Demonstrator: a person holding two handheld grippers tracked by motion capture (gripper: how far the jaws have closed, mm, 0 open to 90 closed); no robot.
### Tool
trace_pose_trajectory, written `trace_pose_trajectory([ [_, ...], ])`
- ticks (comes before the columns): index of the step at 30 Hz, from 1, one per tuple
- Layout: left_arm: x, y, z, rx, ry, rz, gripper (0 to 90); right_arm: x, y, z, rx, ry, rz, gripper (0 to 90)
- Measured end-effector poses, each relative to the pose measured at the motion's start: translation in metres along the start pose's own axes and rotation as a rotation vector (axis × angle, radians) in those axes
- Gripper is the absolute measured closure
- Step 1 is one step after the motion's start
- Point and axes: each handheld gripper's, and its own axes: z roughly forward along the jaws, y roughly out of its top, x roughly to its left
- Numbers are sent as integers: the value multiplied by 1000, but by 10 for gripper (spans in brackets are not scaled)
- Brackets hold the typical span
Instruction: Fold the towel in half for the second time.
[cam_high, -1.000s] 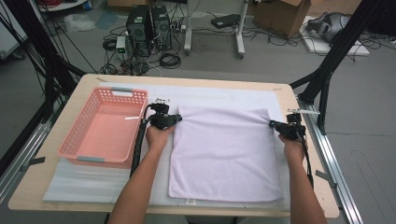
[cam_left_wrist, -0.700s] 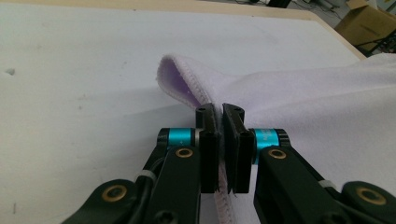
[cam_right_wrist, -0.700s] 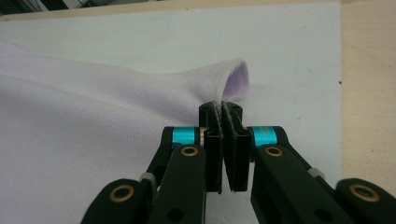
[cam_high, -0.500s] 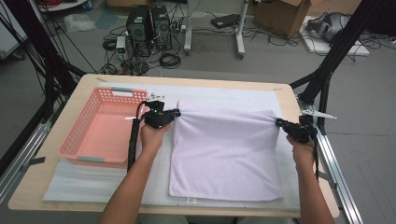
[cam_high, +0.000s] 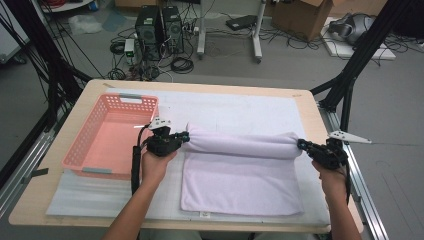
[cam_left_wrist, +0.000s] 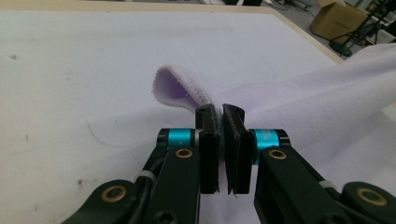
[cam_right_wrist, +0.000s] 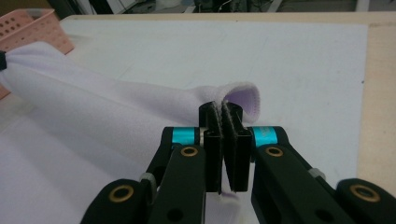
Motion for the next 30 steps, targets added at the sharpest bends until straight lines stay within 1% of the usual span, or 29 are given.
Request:
trace_pose_trajectory([
  [1,-2,-3,-3,0,-6,8,848,0,-4,-3,-2,9,-1,873],
  [5,-8,-18,-13,-5,-31,9,847,3,-21,-15,-3,32,-2,872],
  [8,-11,-29,-19,4,-50,12,847,6,-33,-22,8,39,-12,872],
  [9,-12,-32,-20,7,-53,12,847,7,-37,-24,9,43,-2,872],
  [11,-15,-41,-23,21,-57,21,846,9,-43,-27,13,45,-4,871],
  [13,-17,-48,-25,34,-68,25,845,10,-49,-28,31,45,-5,871],
  [16,-19,-58,-28,54,-74,42,840,12,-55,-30,49,48,-7,870],
  [18,-20,-62,-28,57,-79,37,832,13,-58,-31,64,47,-10,868],
  [19,-19,-63,-27,61,-79,33,815,14,-59,-31,78,44,-9,865],
  [20,-19,-63,-26,64,-78,35,759,14,-61,-30,95,43,-14,853],
  [21,-19,-63,-26,64,-78,35,663,13,-61,-29,107,46,-17,828],
  [22,-16,-59,-25,41,-74,24,557,14,-60,-28,120,37,-21,715],
  [23,-15,-56,-24,27,-72,20,511,14,-58,-28,111,24,-13,635],
  [24,-14,-52,-23,17,-66,16,461,13,-55,-29,101,20,2,578],
  [25,-13,-49,-21,10,-63,12,434,12,-51,-29,87,9,6,538],
  [26,-12,-44,-20,-3,-55,5,424,12,-47,-29,78,-2,5,516],
  [27,-10,-40,-17,-14,-50,11,413,11,-42,-28,78,-12,4,495],
  [28,-9,-36,-14,-24,-48,4,407,9,-36,-26,81,-15,11,470],
  [30,-6,-29,-6,-10,-44,9,406,6,-25,-16,106,-21,7,458],
])
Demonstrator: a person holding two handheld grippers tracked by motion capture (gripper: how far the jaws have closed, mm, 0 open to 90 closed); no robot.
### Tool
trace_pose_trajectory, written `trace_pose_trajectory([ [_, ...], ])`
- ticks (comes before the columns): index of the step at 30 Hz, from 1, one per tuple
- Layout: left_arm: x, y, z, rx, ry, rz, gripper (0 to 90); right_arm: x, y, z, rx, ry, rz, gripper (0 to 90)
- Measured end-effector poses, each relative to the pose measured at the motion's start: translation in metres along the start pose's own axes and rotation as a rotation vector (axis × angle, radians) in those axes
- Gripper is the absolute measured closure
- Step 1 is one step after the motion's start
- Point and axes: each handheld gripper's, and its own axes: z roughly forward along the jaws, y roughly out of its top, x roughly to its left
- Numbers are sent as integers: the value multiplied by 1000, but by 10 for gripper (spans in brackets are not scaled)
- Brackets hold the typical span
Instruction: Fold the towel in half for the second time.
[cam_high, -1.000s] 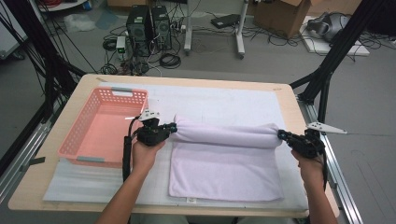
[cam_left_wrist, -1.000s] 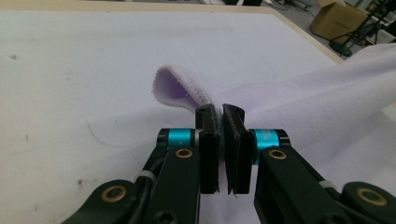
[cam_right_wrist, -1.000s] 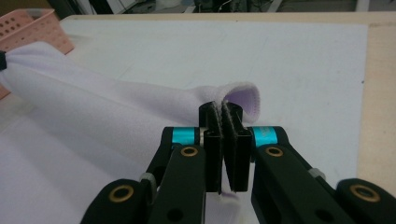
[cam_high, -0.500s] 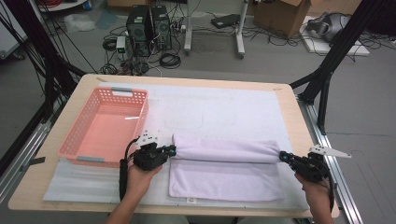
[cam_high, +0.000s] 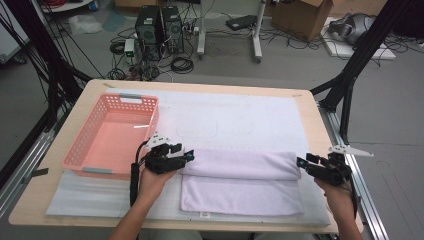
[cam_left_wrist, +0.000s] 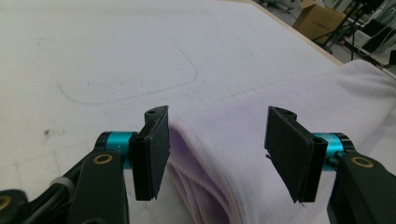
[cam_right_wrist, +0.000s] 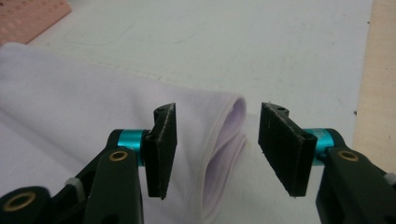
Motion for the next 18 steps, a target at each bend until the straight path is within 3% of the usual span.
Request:
trace_pose_trajectory([
  [5,9,0,23,69,-1,-54,428,-4,24,31,71,3,1,440],
  [7,10,-3,28,106,-4,-51,498,-5,28,43,117,-16,3,443],
  [8,10,-3,29,114,-10,-50,576,-6,28,50,143,-13,5,466],
  [9,9,-4,30,128,-18,-39,667,-7,27,53,160,-11,2,517],
  [11,8,-4,28,129,-26,-28,787,-7,25,56,193,4,-23,791],
  [12,7,-4,27,120,-28,-25,800,-5,24,53,172,-4,-48,830],
  [18,-5,-4,2,37,-92,18,806,4,13,27,58,29,-68,842],
])
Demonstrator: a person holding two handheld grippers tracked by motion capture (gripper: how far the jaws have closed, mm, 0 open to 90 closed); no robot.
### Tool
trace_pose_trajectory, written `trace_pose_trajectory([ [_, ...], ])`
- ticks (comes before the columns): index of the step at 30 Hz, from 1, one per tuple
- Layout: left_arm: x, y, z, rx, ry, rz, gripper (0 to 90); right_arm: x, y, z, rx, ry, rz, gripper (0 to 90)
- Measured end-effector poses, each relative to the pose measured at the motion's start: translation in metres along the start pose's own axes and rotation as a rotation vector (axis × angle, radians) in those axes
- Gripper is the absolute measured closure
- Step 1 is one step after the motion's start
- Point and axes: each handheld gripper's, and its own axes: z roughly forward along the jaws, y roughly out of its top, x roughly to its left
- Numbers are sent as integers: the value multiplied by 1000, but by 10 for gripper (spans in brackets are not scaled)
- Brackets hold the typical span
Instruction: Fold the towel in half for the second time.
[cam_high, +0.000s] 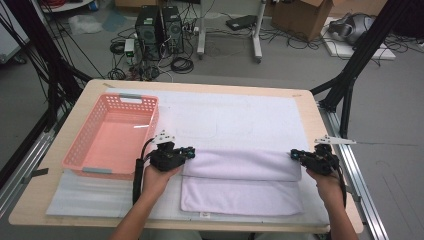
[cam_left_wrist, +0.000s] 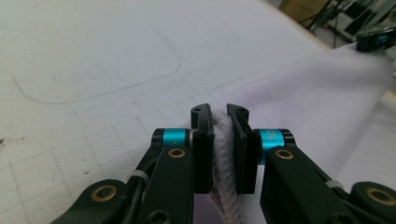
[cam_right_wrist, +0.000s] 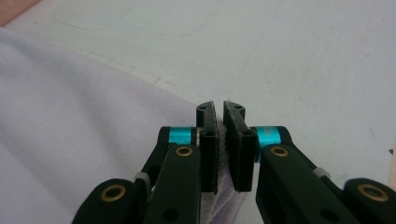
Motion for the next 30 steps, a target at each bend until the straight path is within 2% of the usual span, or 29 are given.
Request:
trace_pose_trajectory([
  [3,-4,-8,-9,-4,-20,19,802,7,-12,-14,-55,9,-8,842],
  [4,-4,-8,-9,-4,-20,19,799,9,-17,-19,-63,11,-11,842],
  [6,-8,-18,-18,-31,-34,29,792,15,-26,-28,-90,18,-19,840],
  [9,-14,-25,-24,-34,-40,35,789,23,-36,-37,-109,26,-39,838],
  [13,-24,-36,-32,-49,-46,36,789,30,-49,-46,-116,24,-44,837],
  [20,-39,-55,-47,-37,-46,38,789,41,-71,-59,-115,33,-51,837],
  [22,-41,-57,-49,-42,-46,36,788,46,-77,-63,-104,36,-56,837],
  [25,-52,-65,-57,-34,-49,41,774,50,-86,-70,-93,39,-58,837],
  [27,-55,-68,-59,-30,-44,20,687,52,-92,-74,-77,38,-56,815],
  [28,-56,-69,-61,-24,-39,-5,599,52,-94,-75,-71,37,-58,773],
  [29,-56,-70,-63,-24,-30,-22,520,53,-96,-78,-74,34,-40,684],
  [30,-57,-71,-66,-30,-21,-25,488,53,-96,-81,-85,24,-26,630],
])
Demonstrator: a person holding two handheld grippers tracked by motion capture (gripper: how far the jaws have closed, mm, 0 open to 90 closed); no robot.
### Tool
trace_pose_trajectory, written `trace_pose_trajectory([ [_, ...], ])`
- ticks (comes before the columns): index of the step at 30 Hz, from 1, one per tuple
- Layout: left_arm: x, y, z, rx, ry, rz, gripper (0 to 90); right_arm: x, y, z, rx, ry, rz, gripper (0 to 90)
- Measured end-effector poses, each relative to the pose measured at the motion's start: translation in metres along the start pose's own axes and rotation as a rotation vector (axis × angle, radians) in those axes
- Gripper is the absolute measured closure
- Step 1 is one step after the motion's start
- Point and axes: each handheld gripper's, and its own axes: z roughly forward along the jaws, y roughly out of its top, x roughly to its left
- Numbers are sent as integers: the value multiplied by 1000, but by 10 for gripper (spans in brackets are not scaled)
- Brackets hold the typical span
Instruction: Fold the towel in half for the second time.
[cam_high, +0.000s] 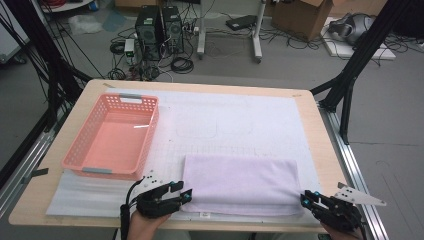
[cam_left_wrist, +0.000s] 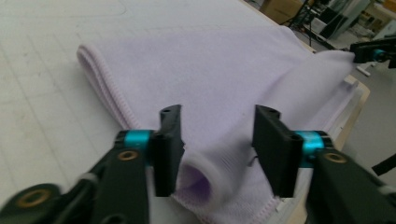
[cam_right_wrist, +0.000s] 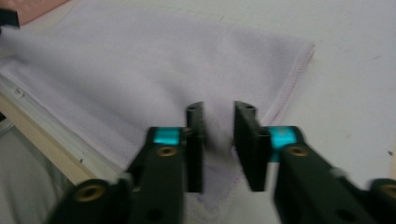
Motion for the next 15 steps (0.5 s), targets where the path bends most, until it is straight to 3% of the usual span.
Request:
trace_pose_trajectory([
  [4,-1,-3,-5,1,21,-35,465,-1,3,-10,-45,-4,50,581],
  [10,-2,-10,1,82,18,-58,503,-1,-4,5,80,-17,64,585],
  [12,-1,-12,3,110,18,-59,559,-3,-7,7,102,-15,83,625],
  [15,1,-14,5,158,34,-54,764,-5,-10,8,136,-4,84,825],
])
